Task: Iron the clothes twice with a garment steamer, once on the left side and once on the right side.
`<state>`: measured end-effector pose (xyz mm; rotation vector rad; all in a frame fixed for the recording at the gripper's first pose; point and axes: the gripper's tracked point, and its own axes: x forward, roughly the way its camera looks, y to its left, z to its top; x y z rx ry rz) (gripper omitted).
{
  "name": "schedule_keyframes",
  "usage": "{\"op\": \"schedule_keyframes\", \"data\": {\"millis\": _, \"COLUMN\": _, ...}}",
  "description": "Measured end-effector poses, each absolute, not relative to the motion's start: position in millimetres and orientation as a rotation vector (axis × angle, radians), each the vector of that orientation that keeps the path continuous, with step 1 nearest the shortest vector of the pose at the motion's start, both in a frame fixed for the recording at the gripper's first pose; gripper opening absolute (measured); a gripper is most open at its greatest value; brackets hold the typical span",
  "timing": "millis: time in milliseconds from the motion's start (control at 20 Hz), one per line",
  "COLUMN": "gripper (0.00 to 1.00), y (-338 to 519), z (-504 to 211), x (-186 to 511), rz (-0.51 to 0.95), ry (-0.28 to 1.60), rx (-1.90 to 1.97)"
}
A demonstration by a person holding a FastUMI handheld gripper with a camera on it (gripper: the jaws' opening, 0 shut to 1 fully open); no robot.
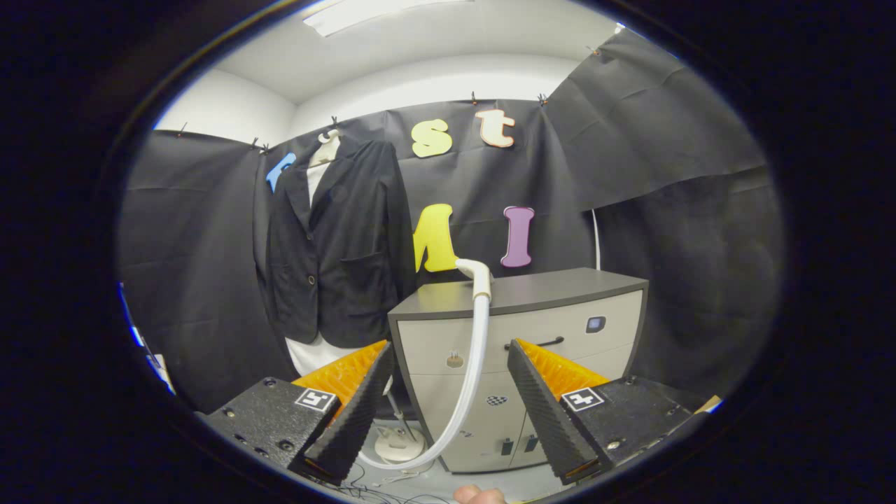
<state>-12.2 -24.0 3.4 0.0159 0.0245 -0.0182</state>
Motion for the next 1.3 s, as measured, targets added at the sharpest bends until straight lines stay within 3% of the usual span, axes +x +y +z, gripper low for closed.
{"op": "schedule_keyframes", "data": {"millis": 900, "gripper": 1.00, "y": -19, "z": 4, "x": 14, "rz": -0.186, "ry": 0.120, "rx": 0.014}}
{"op": "schedule_keyframes", "data": {"millis": 1300, "gripper": 1.00, "y": -13, "z": 64, "x": 82, "rz": -0.195, "ry": 0.105, "rx": -0.045}}
